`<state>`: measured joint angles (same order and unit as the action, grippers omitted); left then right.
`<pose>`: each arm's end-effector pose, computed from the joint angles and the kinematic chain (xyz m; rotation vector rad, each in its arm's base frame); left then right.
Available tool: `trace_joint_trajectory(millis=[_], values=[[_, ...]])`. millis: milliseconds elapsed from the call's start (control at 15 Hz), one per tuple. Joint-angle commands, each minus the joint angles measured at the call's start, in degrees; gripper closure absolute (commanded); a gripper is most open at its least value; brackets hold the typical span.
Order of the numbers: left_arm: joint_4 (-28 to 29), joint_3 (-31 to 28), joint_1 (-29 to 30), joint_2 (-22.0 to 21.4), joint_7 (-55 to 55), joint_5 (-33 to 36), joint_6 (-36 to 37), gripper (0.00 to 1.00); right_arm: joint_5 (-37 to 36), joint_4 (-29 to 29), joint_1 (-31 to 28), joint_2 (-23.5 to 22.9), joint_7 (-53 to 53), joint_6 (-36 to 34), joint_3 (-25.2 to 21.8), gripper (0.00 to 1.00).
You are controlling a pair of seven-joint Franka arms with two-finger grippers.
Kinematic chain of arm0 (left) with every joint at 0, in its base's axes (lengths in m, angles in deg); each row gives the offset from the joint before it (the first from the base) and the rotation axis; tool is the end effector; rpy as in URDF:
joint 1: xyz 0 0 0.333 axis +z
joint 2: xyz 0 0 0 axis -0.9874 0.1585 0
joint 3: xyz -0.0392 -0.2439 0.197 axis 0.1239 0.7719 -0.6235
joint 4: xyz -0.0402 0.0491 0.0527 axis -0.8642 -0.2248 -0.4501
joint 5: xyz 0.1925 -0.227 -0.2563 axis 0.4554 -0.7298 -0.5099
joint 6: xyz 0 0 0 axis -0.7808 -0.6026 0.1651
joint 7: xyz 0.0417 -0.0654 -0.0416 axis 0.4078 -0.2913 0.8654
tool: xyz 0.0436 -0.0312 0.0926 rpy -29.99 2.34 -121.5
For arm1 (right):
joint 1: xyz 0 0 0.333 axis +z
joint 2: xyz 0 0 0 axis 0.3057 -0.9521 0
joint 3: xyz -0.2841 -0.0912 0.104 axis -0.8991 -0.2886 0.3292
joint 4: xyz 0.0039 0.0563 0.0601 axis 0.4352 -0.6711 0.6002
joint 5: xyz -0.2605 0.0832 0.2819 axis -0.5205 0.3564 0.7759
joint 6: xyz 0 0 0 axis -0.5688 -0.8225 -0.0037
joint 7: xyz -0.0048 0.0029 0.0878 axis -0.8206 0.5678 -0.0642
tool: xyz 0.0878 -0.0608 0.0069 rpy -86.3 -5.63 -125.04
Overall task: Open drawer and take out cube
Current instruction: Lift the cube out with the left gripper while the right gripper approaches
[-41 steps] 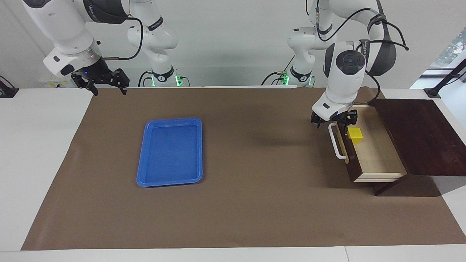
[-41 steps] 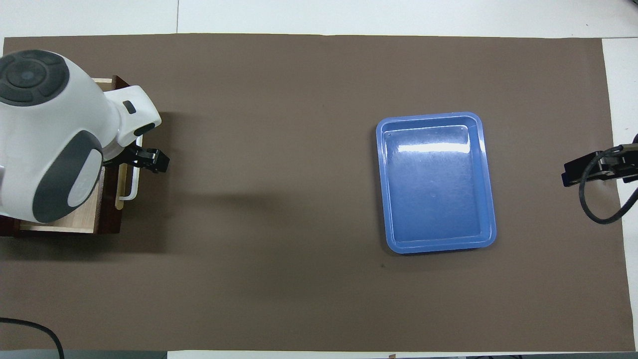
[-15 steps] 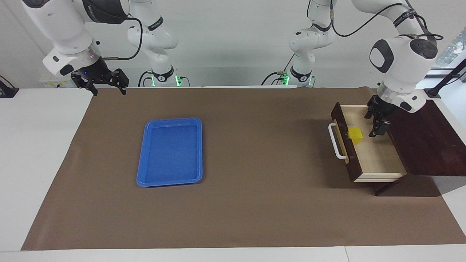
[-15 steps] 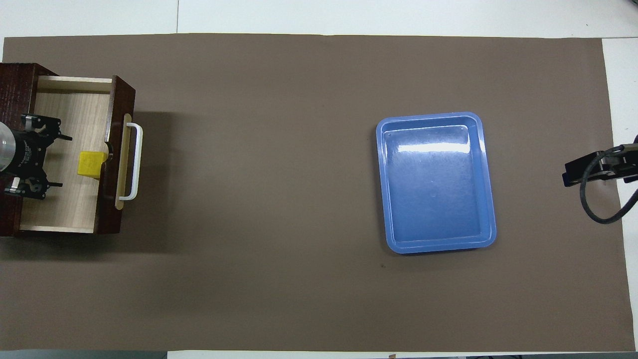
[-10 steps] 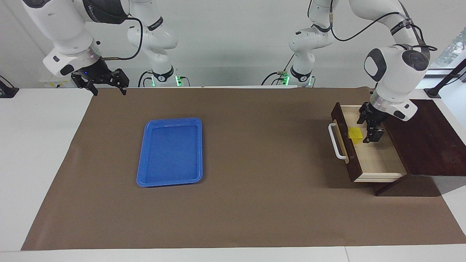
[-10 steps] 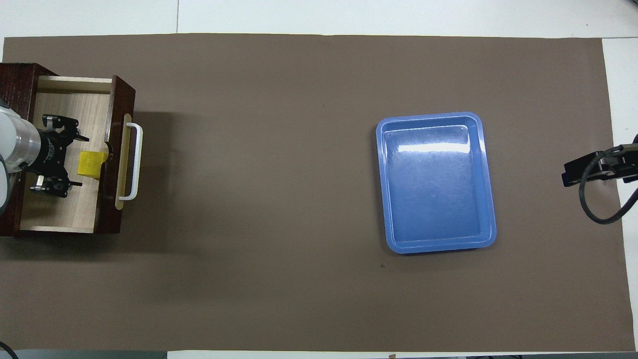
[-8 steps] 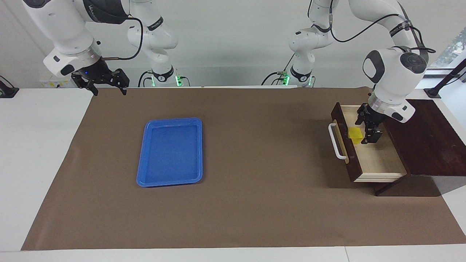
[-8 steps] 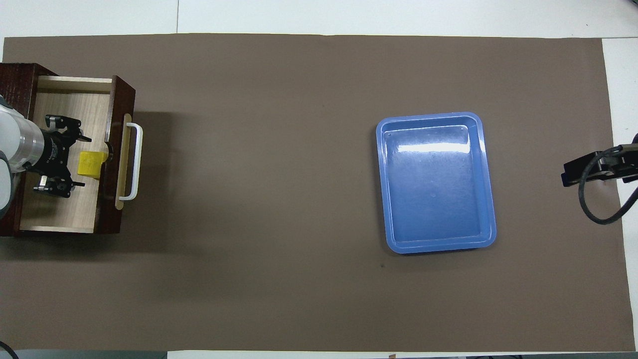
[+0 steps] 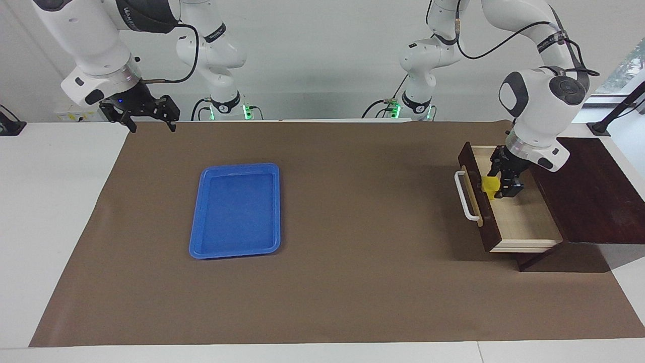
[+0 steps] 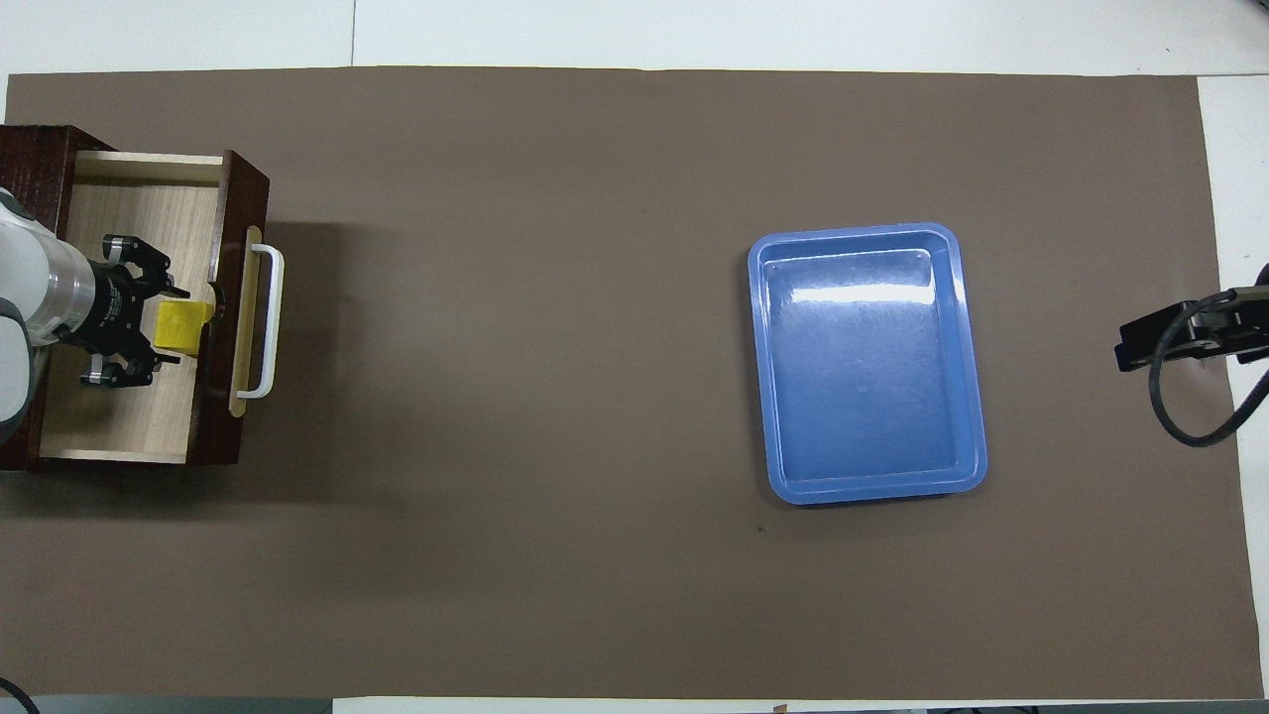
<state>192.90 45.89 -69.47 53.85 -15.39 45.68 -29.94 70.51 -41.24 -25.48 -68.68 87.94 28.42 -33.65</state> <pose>0.5669 0.0106 0.4449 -2.3802 -2.0253 -0.0675 0.5282 -0.0200 0.6111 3.1037 0.0491 -0.2144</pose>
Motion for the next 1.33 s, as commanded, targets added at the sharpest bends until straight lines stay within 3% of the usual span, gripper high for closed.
trace_joint_trajectory(millis=[0, 199, 399, 465, 864, 1263], values=[[-0.1, -0.5, -0.5, -0.4, 0.0, -0.7, -0.4, 1.0, 0.1, 0.3, -0.3, 0.1, 0.2, -0.7, 0.3, 0.0], [-5.5, -0.5, -0.1, 1.4, 0.1, -0.7, 3.8, 1.0, 0.1, 0.3, -0.3, 0.1, 0.1, -0.6, 0.3, 0.0], [-24.0, -0.5, -0.5, 7.0, -0.1, -0.2, 19.3, 1.0, 0.1, 0.3, -0.2, 0.1, 0.0, -0.6, 0.3, 0.0], [-27.8, -0.3, -1.0, 8.2, -0.3, -0.2, 22.4, 1.0, 0.2, 0.3, -0.2, 0.1, 0.0, -0.6, 0.3, 0.0], [-31.0, -0.2, -16.4, 7.9, -18.1, 3.1, 25.2, 1.0, 3.7, -0.3, 0.0, 0.3, -6.8, -0.5, 0.3, 0.0], [-28.5, 0.0, -32.0, 8.5, -37.6, 0.5, 21.8, 1.0, 15.1, -5.6, 3.9, 1.0, -34.1, 3.6, 0.5, 0.0]])
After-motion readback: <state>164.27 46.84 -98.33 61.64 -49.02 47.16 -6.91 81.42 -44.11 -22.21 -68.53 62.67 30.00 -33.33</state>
